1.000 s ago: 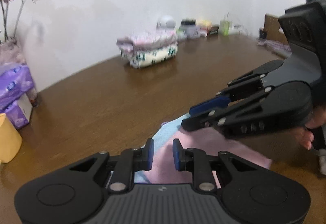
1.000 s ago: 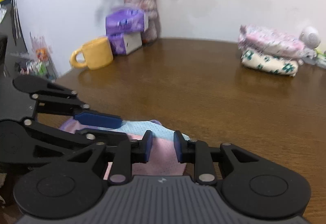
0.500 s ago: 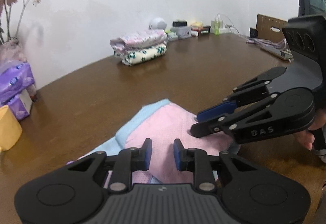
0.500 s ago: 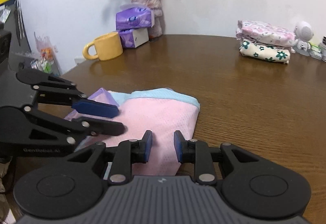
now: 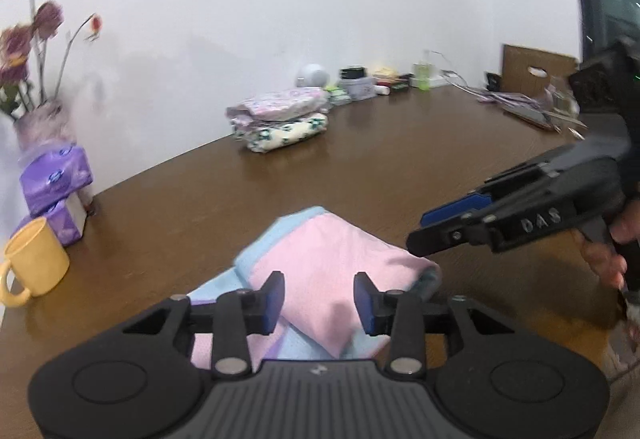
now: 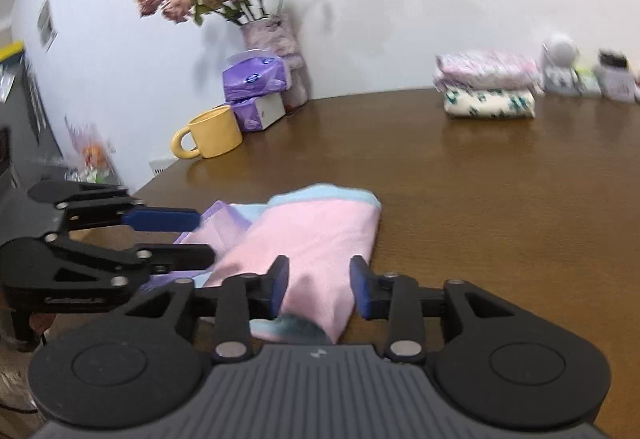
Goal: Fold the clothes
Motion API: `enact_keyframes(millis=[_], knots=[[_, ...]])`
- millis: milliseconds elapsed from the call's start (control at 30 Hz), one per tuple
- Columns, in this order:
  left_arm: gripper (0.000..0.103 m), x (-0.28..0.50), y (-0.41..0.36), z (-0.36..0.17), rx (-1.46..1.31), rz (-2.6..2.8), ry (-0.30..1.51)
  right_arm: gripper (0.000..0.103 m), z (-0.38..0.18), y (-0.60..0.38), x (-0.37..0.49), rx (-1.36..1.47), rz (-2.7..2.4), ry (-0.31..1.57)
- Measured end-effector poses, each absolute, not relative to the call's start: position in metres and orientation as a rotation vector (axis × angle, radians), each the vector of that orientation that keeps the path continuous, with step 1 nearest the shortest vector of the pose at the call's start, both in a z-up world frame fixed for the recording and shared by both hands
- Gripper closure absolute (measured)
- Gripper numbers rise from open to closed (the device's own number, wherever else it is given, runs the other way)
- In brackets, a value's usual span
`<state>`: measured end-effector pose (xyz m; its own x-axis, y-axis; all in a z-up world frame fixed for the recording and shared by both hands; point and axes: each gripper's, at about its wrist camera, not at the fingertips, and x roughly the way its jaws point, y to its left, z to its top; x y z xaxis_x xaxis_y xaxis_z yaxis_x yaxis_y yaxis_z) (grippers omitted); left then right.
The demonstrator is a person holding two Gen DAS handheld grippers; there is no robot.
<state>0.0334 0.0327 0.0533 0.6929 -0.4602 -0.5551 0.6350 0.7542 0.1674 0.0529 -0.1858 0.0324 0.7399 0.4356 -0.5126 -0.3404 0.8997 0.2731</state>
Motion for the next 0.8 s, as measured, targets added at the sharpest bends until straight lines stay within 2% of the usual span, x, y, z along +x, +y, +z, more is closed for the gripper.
enact_keyframes(millis=[333, 400, 467, 533, 800], knots=[[0.064, 0.005, -0.015, 0.028, 0.617, -0.66, 0.433, 0.065, 0.007, -0.182, 0.042, 0.147, 0.39, 0.686], [0.06, 0.002, -0.024, 0.024, 0.679, -0.664, 0.406, 0.073, 0.006, -0.179, 0.043, 0.127, 0.375, 0.682], [0.059, 0.002, -0.033, 0.018, 0.732, -0.662, 0.391, 0.091, 0.006, -0.176, 0.045, 0.114, 0.371, 0.684], [0.059, 0.003, -0.042, 0.011, 0.785, -0.653, 0.384, 0.098, 0.007, -0.175, 0.043, 0.11, 0.368, 0.672], [0.057, 0.007, -0.066, -0.011, 0.975, -0.624, 0.326, 0.101, 0.024, -0.171, 0.036, 0.062, 0.356, 0.594]])
